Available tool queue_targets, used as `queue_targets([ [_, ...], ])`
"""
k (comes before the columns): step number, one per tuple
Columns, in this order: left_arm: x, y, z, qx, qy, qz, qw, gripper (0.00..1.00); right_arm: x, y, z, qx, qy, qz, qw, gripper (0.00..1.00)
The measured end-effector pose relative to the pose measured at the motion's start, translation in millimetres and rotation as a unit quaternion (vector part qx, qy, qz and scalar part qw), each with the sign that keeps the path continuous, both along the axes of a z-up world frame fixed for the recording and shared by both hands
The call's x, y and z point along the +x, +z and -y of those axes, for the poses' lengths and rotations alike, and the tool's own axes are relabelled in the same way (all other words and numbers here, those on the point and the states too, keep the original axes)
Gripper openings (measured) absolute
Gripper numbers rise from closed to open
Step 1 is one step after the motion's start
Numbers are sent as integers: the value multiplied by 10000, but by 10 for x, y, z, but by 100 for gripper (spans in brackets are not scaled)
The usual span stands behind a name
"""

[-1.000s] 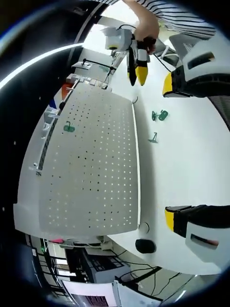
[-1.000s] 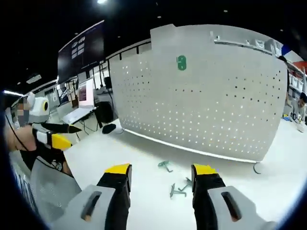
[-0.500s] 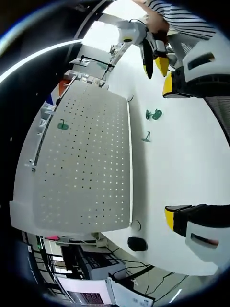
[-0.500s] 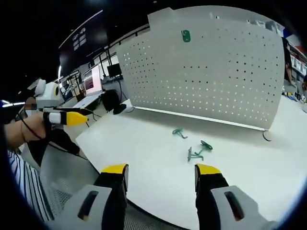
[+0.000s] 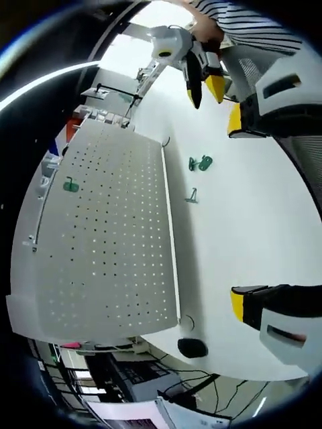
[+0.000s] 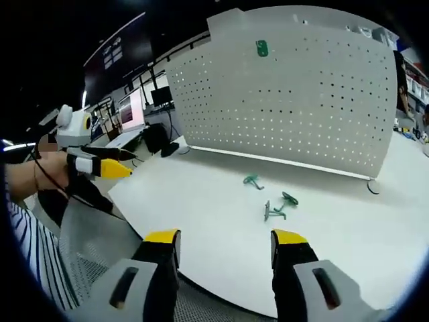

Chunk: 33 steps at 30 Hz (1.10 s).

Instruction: Insert the hook assembly into the mounting plate slot until the hook locks in place.

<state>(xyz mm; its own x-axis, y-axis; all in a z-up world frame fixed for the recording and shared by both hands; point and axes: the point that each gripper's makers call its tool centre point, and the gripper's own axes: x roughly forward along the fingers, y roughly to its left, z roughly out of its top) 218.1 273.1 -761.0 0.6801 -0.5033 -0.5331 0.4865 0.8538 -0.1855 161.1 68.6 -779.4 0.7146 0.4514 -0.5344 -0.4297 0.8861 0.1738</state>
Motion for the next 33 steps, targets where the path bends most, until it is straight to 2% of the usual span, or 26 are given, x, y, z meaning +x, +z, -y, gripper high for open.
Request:
queue_targets([
  [5,148,-68,113,57,-260,-62,9996,91,-11,-35,7,-24,25,-78,10000,51],
  [8,295,-81,189,126,-417,20,9990,90,-9,-31,6,-35,59,-72,10000,51],
  [18,706,-307,512,13,-612,-10,9981,84,-19,-47,43,-86,8,-137,9999,51],
  [23,897,-495,619,15,-549,-3,9985,82,-14,-66,73,-107,-44,-177,9998,50],
  [28,995,-624,727,-201,-511,-72,9985,79,-7,-75,118,-89,-151,-237,9996,48],
  [33,1096,-768,792,-191,-534,-126,9983,74,5,-85,148,-54,-233,-286,9993,47],
])
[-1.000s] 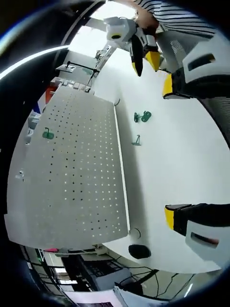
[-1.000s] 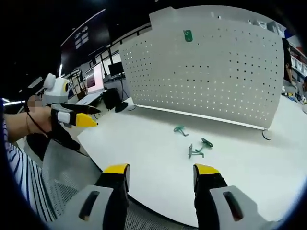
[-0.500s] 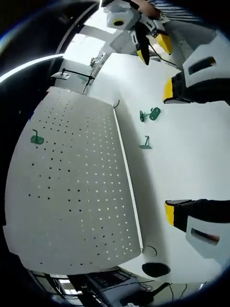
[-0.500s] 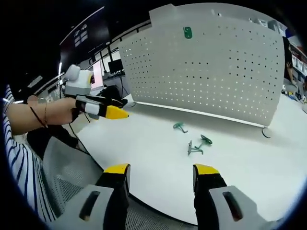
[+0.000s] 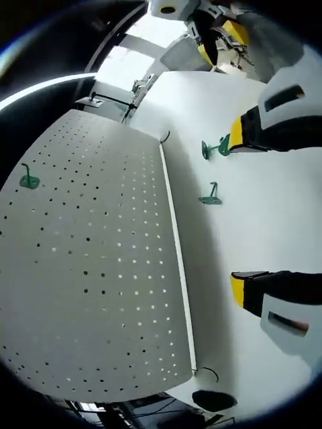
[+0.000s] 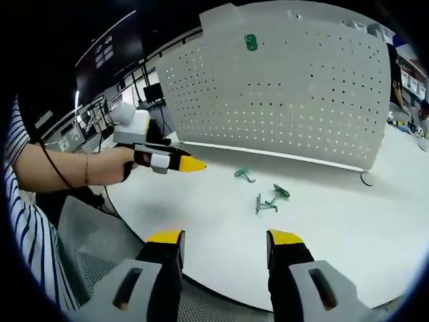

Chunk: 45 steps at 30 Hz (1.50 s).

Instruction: Insert the hook assembly into the mounting plate slot until the hook locks in place.

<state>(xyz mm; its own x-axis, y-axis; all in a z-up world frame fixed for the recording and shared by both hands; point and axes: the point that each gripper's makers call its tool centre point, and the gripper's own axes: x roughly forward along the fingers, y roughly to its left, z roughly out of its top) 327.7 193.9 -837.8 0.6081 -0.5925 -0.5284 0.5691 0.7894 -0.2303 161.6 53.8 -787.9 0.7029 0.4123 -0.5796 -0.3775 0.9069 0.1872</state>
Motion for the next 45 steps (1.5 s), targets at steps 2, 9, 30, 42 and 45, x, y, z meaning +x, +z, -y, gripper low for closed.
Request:
queue_targets([
  [2,23,-45,45,35,-47,-17,10000,71,5,-5,6,17,-28,-18,10000,47],
  [9,135,-140,187,101,-185,22,9998,61,19,-26,23,47,-103,-73,9999,46],
  [30,275,-409,579,237,-601,-8,9979,38,37,-85,90,194,-270,-268,9991,44],
  [42,342,-477,703,403,-770,-22,9962,24,51,-104,128,282,-354,-338,9984,44],
  [45,341,-490,709,424,-781,-27,9960,21,49,-109,130,303,-364,-359,9982,44],
])
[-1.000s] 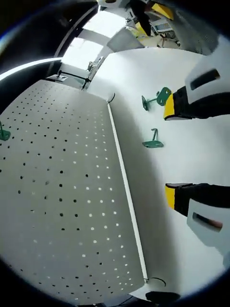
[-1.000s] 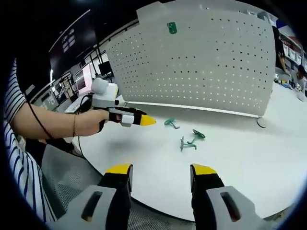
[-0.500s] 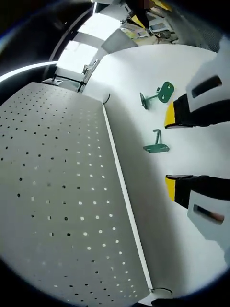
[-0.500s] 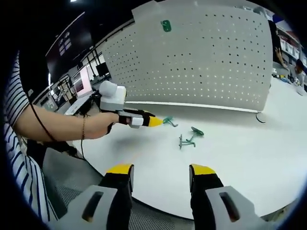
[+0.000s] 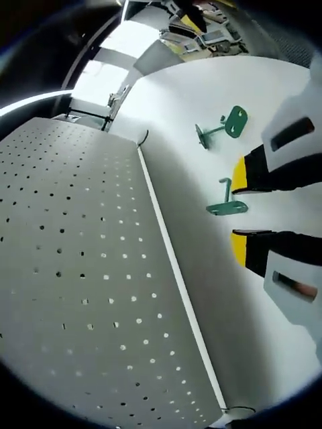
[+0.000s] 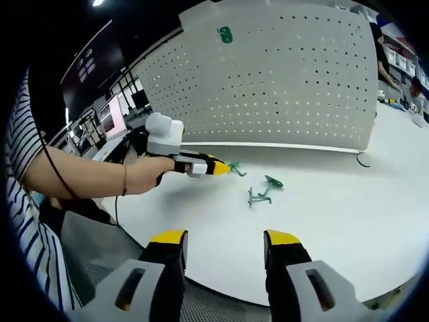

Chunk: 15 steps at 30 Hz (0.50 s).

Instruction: Insert the hook assembly into the mounting plate slot until the hook locks in place.

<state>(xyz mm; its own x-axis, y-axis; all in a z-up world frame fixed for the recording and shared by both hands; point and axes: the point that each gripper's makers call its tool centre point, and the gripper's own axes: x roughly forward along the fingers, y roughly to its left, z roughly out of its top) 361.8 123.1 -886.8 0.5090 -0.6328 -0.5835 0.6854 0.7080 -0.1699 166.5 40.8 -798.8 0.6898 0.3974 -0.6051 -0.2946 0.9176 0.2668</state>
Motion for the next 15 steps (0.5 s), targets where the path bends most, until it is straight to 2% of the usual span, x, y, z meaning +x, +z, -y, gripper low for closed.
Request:
queue_targets([
  [4,14,-25,12,17,10,-40,10000,19,-3,-3,-2,20,15,-21,10000,44],
  [9,41,-13,66,100,-80,78,9999,17,10,-8,0,42,18,-26,10000,43],
  [15,69,-19,107,172,-154,93,9997,10,-5,-14,-9,40,32,-43,10000,43],
])
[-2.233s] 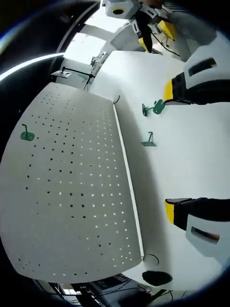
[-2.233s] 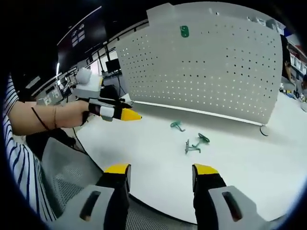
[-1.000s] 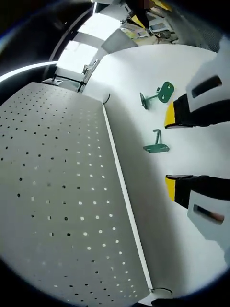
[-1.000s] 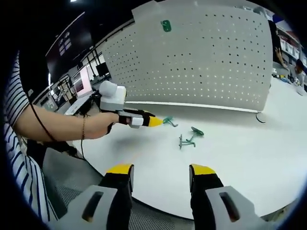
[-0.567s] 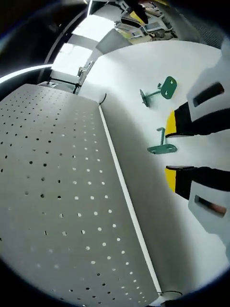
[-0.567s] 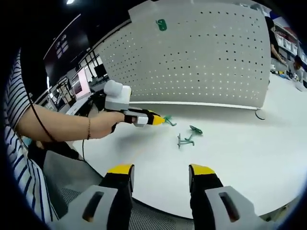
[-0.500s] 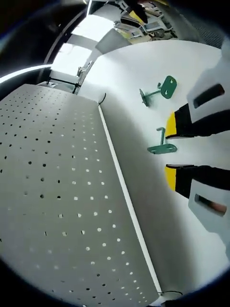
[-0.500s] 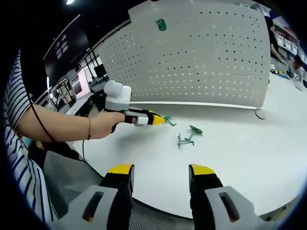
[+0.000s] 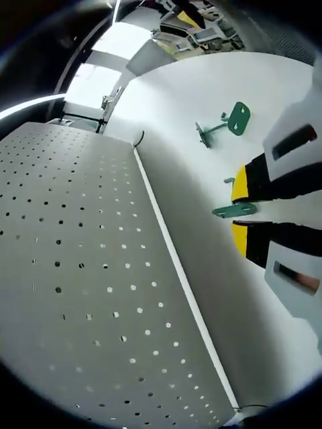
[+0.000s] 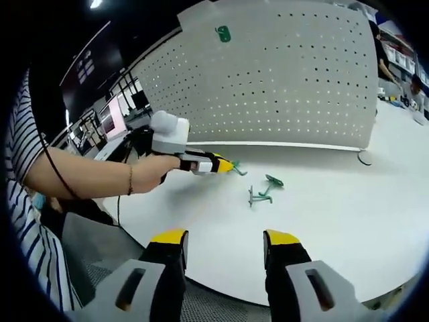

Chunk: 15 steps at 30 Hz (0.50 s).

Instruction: Insert the hook assembly into the mounting plate slot until the hook locks in place.

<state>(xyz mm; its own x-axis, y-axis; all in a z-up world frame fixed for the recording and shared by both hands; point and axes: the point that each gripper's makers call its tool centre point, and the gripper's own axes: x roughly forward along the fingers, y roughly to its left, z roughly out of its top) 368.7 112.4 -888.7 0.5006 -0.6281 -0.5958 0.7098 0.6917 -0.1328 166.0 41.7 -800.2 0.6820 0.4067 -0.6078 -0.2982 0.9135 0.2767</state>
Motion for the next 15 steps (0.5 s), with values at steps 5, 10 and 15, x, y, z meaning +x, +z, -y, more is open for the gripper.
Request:
queue_targets([
  [5,-9,-28,21,151,-132,1,9998,6,1,8,14,3,-33,14,10000,43],
  [10,22,-44,8,208,-187,6,9996,6,17,2,28,17,-79,6,10000,42],
  [15,37,-51,7,284,-281,52,9992,6,17,-8,32,21,-101,-4,9999,42],
])
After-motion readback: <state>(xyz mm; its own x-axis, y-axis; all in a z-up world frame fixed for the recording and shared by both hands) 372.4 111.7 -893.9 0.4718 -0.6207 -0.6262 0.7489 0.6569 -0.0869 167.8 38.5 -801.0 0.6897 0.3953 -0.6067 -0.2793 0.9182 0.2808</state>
